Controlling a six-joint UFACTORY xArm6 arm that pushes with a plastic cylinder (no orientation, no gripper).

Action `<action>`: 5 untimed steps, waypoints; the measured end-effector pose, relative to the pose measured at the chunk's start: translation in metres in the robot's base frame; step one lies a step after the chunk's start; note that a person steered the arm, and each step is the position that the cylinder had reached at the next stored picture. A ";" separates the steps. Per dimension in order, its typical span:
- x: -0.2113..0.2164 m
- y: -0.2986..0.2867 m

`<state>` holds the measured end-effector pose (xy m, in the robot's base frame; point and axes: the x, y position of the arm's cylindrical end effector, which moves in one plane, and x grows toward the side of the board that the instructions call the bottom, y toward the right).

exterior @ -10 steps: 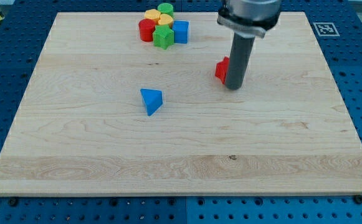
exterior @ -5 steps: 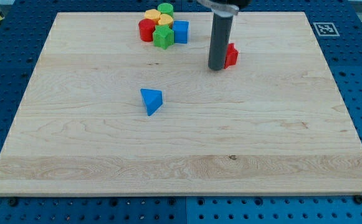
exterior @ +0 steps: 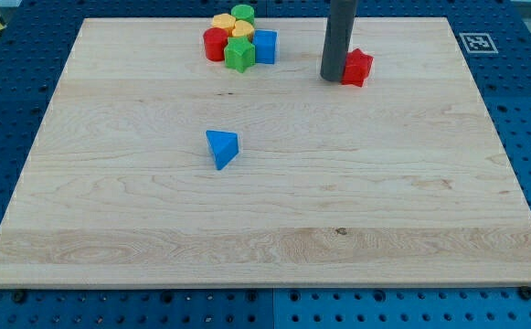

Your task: Move red star up towards top

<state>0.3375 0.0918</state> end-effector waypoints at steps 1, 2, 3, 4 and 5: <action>0.033 0.013; 0.032 0.045; -0.006 0.047; -0.038 0.040; -0.047 0.038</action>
